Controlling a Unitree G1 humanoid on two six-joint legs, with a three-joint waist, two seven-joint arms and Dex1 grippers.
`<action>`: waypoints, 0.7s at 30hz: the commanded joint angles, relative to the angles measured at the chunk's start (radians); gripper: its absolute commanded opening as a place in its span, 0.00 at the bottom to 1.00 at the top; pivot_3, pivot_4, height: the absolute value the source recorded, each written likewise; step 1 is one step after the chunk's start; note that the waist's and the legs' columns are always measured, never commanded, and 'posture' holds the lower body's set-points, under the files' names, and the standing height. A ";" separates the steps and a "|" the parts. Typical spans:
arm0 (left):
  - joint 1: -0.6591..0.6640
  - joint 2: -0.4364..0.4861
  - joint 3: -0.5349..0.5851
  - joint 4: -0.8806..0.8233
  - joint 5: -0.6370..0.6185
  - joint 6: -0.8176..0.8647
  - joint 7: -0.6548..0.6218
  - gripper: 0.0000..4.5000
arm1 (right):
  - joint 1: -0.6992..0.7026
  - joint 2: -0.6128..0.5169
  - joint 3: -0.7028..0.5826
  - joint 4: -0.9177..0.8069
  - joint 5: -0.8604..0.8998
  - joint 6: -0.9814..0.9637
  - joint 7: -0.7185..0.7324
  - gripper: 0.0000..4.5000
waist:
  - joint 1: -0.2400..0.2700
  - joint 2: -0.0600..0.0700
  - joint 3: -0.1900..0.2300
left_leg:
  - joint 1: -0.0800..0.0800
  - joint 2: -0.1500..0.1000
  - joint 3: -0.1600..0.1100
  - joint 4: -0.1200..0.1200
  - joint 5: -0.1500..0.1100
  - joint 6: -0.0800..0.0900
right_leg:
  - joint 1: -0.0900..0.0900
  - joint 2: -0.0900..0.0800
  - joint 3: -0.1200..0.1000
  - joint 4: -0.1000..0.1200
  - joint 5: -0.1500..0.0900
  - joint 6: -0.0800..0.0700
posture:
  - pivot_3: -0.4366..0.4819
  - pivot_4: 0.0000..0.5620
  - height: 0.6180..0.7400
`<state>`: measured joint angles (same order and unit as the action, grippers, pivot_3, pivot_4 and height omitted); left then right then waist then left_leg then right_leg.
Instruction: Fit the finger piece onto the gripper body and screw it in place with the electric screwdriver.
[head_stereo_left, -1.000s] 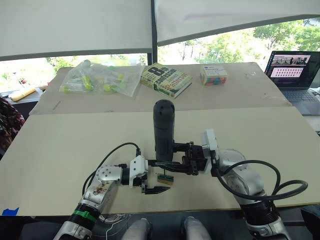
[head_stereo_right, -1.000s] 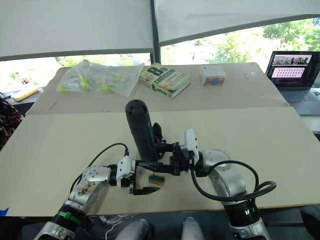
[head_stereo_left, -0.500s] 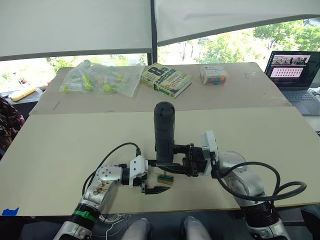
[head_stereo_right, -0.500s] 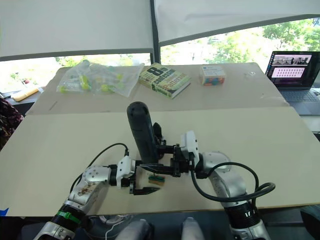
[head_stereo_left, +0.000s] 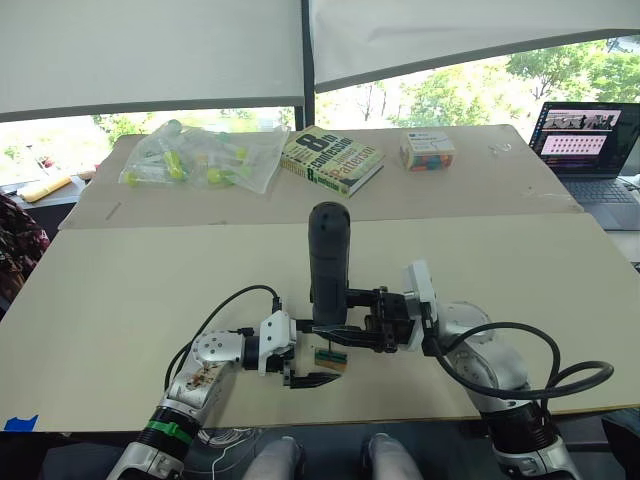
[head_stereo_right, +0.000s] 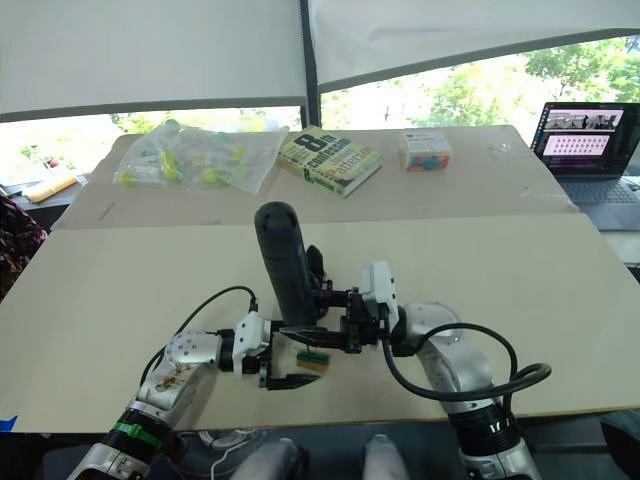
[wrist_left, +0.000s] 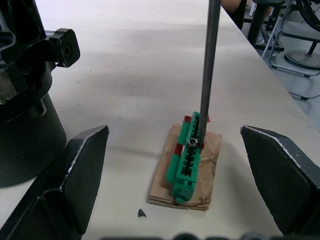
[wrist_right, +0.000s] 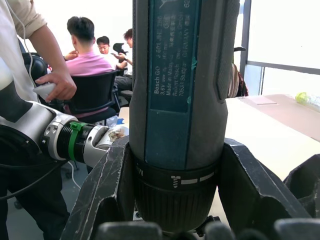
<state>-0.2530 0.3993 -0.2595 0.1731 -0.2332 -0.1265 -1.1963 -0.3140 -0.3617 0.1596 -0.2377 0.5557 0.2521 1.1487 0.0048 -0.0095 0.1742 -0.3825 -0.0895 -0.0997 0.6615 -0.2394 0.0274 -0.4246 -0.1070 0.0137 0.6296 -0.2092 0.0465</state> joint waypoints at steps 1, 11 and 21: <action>0.015 -0.004 -0.021 0.001 0.010 0.010 0.001 0.99 | -0.028 0.003 -0.024 -0.031 0.048 0.002 0.008 0.43 | 0.000 0.000 0.000 | 0.000 0.000 0.000 0.000 0.000 0.000 | 0.000 0.000 0.000 0.000 0.000 0.000 | 0.48 0.27 1.00; 0.012 -0.005 -0.023 0.003 0.012 0.012 0.005 0.99 | -0.029 -0.013 -0.017 -0.027 0.057 0.027 0.014 0.43 | 0.001 0.000 0.000 | 0.000 0.000 0.000 0.000 0.000 0.000 | 0.000 0.000 0.000 0.000 0.000 0.000 | 0.48 0.27 1.00; 0.010 -0.006 -0.024 0.003 0.012 0.015 0.008 0.99 | -0.026 -0.011 -0.010 -0.021 0.045 0.036 0.009 0.43 | 0.001 0.000 0.000 | 0.000 0.000 0.000 0.000 0.000 0.000 | 0.000 0.000 0.000 0.000 0.000 0.000 | 0.48 0.27 1.00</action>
<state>-0.2531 0.3984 -0.2616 0.1730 -0.2330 -0.1255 -1.1900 -0.3221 -0.3785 0.1593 -0.2253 0.5727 0.2948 1.1537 0.0058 -0.0095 0.1742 -0.3825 -0.0895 -0.0997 0.6615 -0.2394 0.0274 -0.4245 -0.1071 0.0137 0.6296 -0.2092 0.0465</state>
